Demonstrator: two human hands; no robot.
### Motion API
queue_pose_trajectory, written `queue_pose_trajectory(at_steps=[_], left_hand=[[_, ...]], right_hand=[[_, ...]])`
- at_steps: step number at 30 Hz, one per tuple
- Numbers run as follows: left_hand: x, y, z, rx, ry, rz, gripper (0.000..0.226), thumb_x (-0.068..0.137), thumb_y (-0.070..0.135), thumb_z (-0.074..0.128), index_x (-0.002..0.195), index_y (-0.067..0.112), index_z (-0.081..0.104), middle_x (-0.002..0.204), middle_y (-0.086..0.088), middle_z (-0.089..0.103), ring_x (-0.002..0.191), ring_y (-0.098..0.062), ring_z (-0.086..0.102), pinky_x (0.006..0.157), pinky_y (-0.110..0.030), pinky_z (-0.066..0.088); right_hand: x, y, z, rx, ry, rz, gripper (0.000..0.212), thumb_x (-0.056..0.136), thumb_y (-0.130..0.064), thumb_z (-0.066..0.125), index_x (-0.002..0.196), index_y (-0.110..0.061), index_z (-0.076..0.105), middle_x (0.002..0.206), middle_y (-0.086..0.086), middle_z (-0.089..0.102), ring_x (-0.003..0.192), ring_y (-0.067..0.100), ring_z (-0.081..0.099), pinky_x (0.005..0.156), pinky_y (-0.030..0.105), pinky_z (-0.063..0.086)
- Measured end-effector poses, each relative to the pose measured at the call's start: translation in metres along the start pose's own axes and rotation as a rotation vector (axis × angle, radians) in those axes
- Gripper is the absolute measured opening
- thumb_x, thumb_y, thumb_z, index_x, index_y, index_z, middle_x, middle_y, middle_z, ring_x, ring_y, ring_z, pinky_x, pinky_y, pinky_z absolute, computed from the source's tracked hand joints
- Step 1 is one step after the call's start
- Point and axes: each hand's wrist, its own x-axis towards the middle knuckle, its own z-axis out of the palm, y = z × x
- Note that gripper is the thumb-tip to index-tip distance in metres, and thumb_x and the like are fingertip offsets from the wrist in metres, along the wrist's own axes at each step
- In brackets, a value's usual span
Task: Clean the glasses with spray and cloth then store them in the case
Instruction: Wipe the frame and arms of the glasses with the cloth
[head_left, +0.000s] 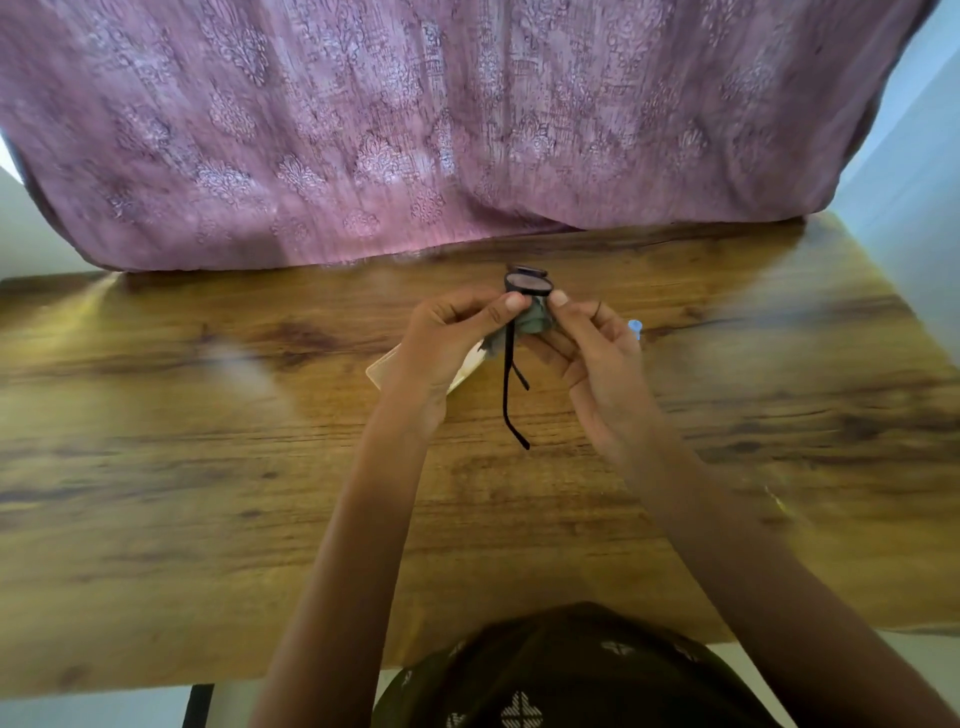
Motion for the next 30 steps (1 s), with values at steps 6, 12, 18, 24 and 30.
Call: queue_pose_trajectory(at_steps=[6, 12, 18, 24, 30], left_hand=[[0.000, -0.005, 0.002, 0.006, 0.037, -0.003, 0.023, 0.086, 0.022, 0.070, 0.103, 0.007, 0.074, 0.102, -0.016, 0.074, 0.089, -0.020, 0.066, 0.076, -0.030, 0.050], [0.001, -0.007, 0.004, -0.019, 0.087, -0.013, 0.030, 0.083, 0.021, 0.072, 0.103, -0.002, 0.072, 0.095, -0.015, 0.072, 0.069, -0.007, 0.065, 0.060, -0.017, 0.048], [0.002, -0.007, 0.006, -0.009, 0.088, -0.007, 0.035, 0.080, 0.022, 0.072, 0.101, -0.006, 0.069, 0.109, -0.026, 0.067, 0.091, -0.023, 0.065, 0.080, -0.036, 0.053], [0.004, -0.006, 0.007, 0.016, 0.087, -0.014, 0.025, 0.085, 0.019, 0.071, 0.093, -0.005, 0.069, 0.092, -0.020, 0.068, 0.085, -0.024, 0.063, 0.078, -0.036, 0.052], [0.007, -0.004, 0.007, 0.007, 0.075, -0.046, 0.023, 0.082, 0.023, 0.075, 0.089, 0.001, 0.071, 0.087, -0.013, 0.069, 0.082, -0.024, 0.065, 0.080, -0.041, 0.053]], right_hand=[[-0.006, 0.004, 0.005, 0.080, 0.000, 0.029, 0.007, 0.092, -0.013, 0.064, 0.089, -0.007, 0.061, 0.099, 0.010, 0.074, 0.096, 0.021, 0.071, 0.080, 0.027, 0.057], [-0.008, 0.005, 0.006, 0.106, 0.015, 0.058, 0.022, 0.098, -0.024, 0.056, 0.092, -0.008, 0.069, 0.101, 0.011, 0.073, 0.099, 0.022, 0.070, 0.084, 0.031, 0.057], [-0.003, 0.000, 0.009, 0.039, -0.066, 0.110, 0.043, 0.084, -0.020, 0.067, 0.121, -0.002, 0.055, 0.099, 0.005, 0.070, 0.089, 0.016, 0.069, 0.075, 0.027, 0.057], [0.003, -0.007, 0.007, -0.099, -0.168, 0.169, 0.041, 0.085, -0.025, 0.062, 0.117, 0.001, 0.060, 0.098, 0.006, 0.069, 0.092, 0.015, 0.068, 0.088, 0.029, 0.056], [0.009, -0.007, 0.004, -0.156, -0.204, 0.181, 0.024, 0.080, -0.019, 0.067, 0.101, -0.007, 0.064, 0.094, 0.011, 0.062, 0.087, 0.013, 0.069, 0.086, 0.029, 0.057]])
